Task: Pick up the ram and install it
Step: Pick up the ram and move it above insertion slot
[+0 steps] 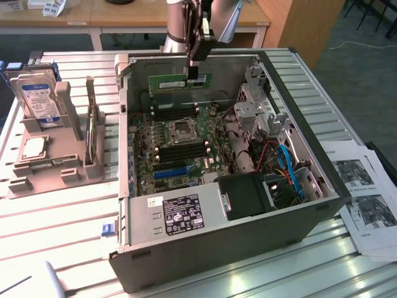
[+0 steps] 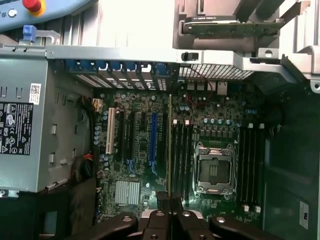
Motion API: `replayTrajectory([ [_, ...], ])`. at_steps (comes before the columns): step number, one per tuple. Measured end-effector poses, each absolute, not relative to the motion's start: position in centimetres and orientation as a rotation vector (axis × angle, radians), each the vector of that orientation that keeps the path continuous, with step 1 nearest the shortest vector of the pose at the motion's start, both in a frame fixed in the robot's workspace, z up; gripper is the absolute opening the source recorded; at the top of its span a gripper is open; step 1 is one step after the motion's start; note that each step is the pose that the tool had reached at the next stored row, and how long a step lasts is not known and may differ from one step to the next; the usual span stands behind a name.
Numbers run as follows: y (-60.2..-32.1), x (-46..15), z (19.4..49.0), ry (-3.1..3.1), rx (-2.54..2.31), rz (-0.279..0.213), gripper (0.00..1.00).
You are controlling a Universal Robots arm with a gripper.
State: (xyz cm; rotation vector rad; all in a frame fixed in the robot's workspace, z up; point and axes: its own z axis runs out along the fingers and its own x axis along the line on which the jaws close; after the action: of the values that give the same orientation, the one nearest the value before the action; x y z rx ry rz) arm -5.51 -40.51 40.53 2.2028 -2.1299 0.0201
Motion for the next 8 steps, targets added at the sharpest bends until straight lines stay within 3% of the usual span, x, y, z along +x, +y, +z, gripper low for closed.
replayTrajectory([
  [8,-40.51,-4.35,40.53,-2.129,2.203,0.019,0.12],
])
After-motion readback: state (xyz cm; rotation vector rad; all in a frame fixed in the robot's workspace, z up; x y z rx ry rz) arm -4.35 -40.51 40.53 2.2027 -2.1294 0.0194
